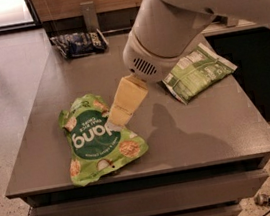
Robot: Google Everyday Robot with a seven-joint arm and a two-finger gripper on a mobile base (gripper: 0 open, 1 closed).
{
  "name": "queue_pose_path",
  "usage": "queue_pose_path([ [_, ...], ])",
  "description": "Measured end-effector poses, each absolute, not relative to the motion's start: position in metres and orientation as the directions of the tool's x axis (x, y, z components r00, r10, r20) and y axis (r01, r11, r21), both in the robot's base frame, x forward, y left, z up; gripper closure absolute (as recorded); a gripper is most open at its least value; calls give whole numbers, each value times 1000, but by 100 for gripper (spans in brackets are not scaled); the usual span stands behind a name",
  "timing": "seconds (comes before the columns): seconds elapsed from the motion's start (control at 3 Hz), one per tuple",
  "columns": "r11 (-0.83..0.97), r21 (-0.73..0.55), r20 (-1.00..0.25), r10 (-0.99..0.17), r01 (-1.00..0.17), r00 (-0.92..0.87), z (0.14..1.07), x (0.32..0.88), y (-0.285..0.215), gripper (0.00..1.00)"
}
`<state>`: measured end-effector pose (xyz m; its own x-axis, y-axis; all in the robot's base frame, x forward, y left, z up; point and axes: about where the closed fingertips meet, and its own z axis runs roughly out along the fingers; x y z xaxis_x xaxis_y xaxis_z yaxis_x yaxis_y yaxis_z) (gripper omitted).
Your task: Move green rice chip bag near blue chip bag
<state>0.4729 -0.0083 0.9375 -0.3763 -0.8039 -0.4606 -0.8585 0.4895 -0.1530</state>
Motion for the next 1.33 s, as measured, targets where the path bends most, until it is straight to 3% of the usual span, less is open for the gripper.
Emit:
queue_pose_path([
  [0.67,478,-105,-451,-804,-872,-387,924,479,6,0],
  [1.33,446,40,-362,-828,-894,-429,863,494,71,0],
])
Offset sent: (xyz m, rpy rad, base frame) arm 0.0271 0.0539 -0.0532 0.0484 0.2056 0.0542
